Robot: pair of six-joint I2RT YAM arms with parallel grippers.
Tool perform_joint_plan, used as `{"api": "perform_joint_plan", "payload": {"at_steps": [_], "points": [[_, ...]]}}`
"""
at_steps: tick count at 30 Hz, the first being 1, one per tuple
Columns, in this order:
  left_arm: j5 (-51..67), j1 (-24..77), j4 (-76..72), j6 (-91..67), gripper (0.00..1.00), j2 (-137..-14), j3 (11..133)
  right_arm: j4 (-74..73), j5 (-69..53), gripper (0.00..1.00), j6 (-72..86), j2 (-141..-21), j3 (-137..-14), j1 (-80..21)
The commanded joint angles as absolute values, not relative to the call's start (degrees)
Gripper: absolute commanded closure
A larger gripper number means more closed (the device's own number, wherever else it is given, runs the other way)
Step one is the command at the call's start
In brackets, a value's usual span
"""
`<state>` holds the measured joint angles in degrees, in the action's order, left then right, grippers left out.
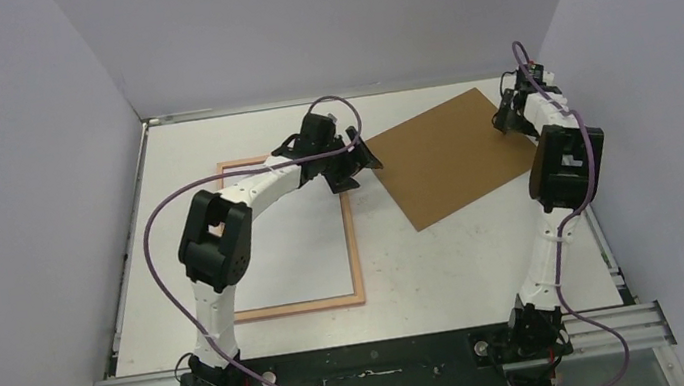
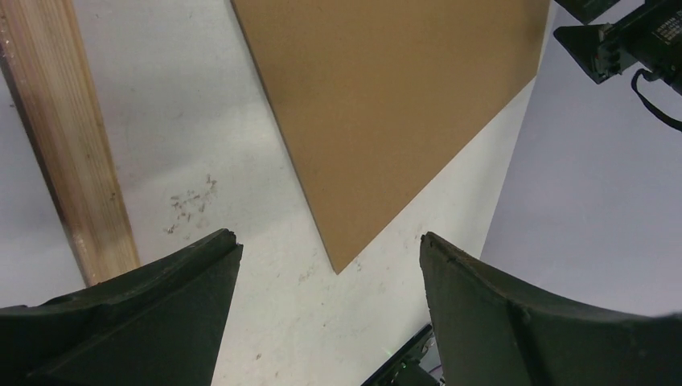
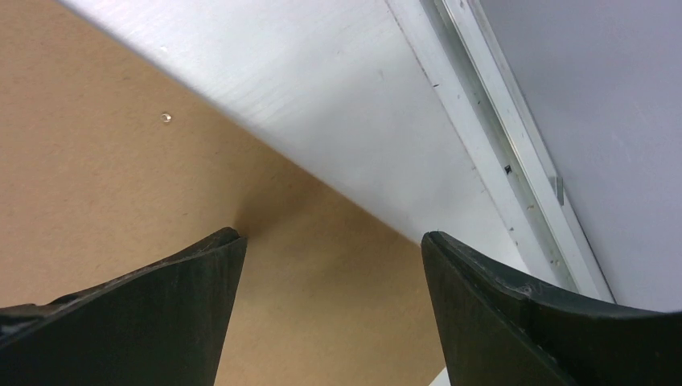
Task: Put the photo into the frame
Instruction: Move the photo frame item to the center of the board.
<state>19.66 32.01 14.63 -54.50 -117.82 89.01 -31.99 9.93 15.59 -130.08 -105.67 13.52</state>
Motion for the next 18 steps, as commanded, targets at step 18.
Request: {"api": "perform_joint_plan", "payload": {"at_steps": [18], "points": [[5.7, 36.5, 34.8, -48.5, 0.2, -133.0, 108.9, -27.0, -14.1, 0.18, 11.5, -128.2, -96.5, 19.7]]}}
